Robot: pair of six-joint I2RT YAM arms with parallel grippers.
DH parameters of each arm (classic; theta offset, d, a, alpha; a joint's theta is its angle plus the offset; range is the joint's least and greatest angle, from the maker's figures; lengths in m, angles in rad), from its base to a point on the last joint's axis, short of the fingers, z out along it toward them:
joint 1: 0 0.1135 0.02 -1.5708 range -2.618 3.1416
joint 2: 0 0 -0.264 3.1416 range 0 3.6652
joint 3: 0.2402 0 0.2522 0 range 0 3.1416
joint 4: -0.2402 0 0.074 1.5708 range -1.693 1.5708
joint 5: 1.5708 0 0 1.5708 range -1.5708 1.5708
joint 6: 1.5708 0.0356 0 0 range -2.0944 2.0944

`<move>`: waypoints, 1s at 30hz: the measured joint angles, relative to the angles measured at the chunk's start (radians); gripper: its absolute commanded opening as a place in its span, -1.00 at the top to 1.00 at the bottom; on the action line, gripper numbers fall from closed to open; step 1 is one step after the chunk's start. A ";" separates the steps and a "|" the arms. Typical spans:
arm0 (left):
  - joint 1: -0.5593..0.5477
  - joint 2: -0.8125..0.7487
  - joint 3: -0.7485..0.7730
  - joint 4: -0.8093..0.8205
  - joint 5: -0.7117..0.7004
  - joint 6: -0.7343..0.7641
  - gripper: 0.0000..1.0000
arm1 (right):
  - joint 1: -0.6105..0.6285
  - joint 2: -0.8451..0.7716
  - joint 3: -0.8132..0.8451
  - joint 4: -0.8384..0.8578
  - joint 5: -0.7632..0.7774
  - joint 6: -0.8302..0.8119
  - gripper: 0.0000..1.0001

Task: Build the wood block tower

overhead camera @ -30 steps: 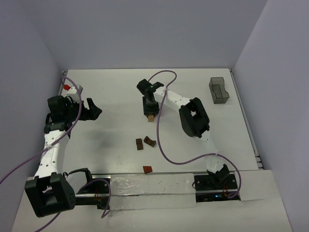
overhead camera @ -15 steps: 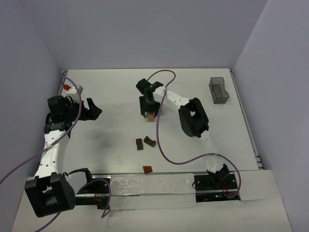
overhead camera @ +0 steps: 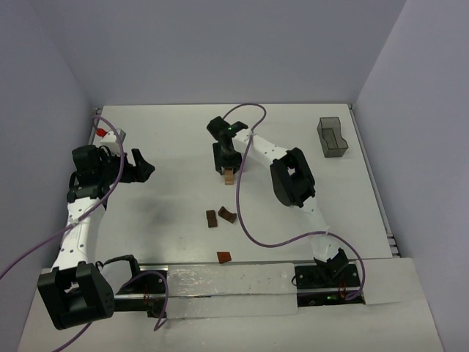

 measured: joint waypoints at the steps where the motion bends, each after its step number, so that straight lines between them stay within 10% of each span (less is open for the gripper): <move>1: 0.000 0.000 0.000 0.000 0.000 0.000 -0.89 | 0.000 0.003 0.004 0.000 0.002 -0.003 -0.12; 18: 0.000 0.000 0.000 0.000 0.000 0.000 -0.92 | -0.007 0.006 0.006 0.002 0.009 -0.014 0.15; 30: 0.000 0.000 0.000 0.000 0.000 0.000 -0.92 | -0.005 0.003 0.003 0.024 -0.006 -0.009 -0.78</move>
